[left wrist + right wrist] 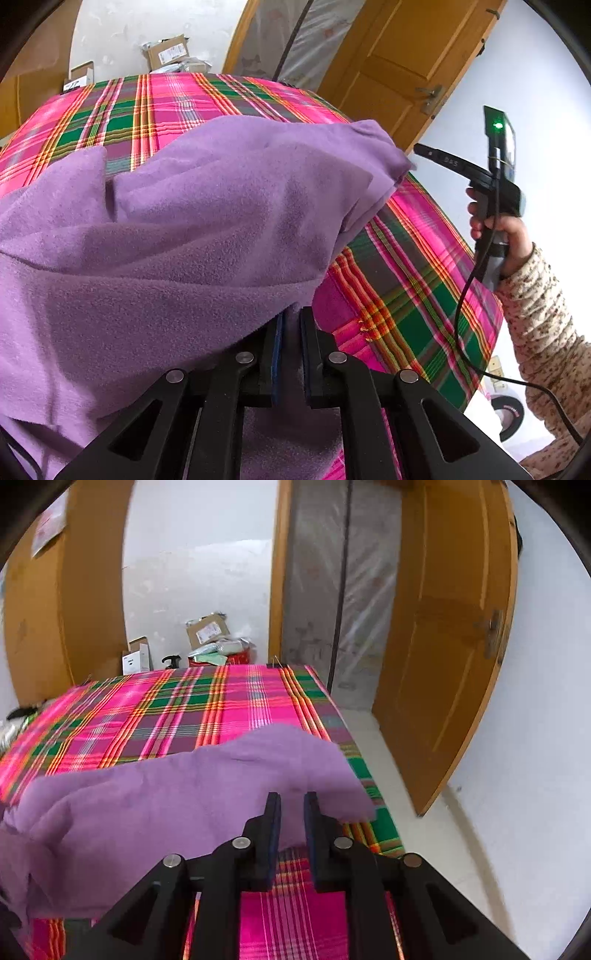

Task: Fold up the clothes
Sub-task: 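Pull the cloth edge with the left gripper while the right gripper smooths the fold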

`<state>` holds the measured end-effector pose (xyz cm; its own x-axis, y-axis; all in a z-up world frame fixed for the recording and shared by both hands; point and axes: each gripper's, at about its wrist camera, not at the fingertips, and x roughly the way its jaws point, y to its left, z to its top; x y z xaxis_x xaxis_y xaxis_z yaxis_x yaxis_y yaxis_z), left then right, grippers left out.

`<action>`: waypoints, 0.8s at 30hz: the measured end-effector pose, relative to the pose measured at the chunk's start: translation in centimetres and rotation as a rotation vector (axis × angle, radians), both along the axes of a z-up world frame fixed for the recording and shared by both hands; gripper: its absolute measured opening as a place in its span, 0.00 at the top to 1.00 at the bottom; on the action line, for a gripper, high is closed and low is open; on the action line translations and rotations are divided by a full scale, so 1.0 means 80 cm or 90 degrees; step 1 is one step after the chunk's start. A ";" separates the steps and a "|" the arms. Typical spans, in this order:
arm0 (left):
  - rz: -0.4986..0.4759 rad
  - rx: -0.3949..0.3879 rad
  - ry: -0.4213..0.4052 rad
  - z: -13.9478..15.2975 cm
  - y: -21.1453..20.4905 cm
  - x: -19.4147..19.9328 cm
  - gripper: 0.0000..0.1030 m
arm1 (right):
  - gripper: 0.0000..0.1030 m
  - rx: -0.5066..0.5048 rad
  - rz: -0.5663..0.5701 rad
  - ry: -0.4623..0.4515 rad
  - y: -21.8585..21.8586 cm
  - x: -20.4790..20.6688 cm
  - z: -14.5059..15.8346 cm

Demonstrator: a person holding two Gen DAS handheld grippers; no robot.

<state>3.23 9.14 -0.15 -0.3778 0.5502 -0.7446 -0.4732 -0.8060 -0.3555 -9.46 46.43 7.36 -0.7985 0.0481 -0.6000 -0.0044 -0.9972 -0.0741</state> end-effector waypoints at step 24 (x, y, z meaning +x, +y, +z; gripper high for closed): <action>-0.012 -0.003 0.004 0.000 -0.002 0.008 0.85 | 0.81 0.001 0.417 -0.127 -0.198 0.054 -0.048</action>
<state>3.90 8.99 -0.15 -0.3721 0.5534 -0.7452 -0.4902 -0.7989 -0.3485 -5.14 30.56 3.54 -0.5373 -0.4058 -0.7394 0.6139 -0.7893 -0.0129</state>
